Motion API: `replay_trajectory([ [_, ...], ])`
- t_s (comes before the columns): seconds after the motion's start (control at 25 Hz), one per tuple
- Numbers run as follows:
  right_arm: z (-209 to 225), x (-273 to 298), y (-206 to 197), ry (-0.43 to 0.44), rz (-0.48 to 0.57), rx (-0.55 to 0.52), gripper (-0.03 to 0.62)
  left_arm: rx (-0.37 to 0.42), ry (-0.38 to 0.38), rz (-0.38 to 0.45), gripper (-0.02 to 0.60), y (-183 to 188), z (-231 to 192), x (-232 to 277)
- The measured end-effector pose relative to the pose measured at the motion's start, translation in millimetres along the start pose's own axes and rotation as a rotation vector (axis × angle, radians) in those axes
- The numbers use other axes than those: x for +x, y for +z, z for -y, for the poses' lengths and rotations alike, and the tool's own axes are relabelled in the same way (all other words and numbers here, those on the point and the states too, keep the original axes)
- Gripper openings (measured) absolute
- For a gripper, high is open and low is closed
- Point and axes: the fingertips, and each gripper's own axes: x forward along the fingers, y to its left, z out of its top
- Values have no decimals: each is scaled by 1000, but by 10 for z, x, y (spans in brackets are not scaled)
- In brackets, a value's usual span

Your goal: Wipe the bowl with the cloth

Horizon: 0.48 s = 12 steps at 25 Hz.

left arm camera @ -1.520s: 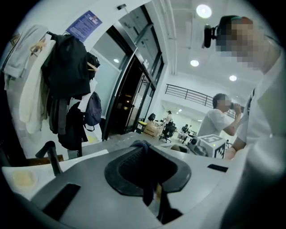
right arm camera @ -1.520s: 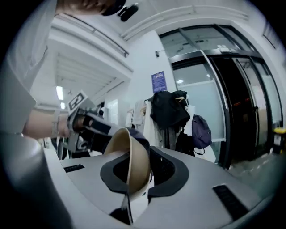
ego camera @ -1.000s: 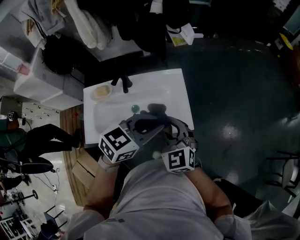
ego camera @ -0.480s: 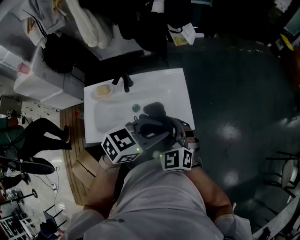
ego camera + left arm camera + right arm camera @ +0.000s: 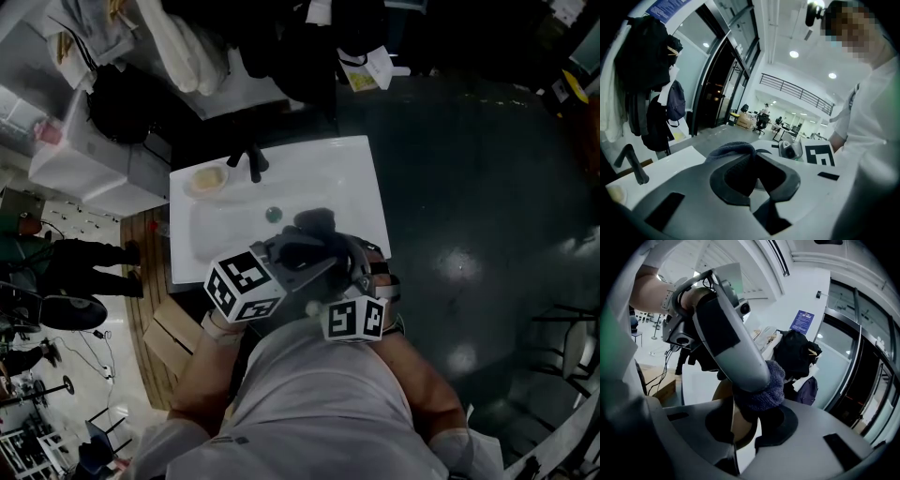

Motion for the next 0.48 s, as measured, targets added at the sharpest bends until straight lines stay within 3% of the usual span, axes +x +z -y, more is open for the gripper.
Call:
replay_trajectory([
  [0.16, 15, -31, 47, -5, 30, -7, 60, 5, 46, 8, 41, 17, -85, -59],
  [0.48, 33, -164, 289, -10, 159, 0, 60, -84, 135, 62, 41, -22, -498, -333],
])
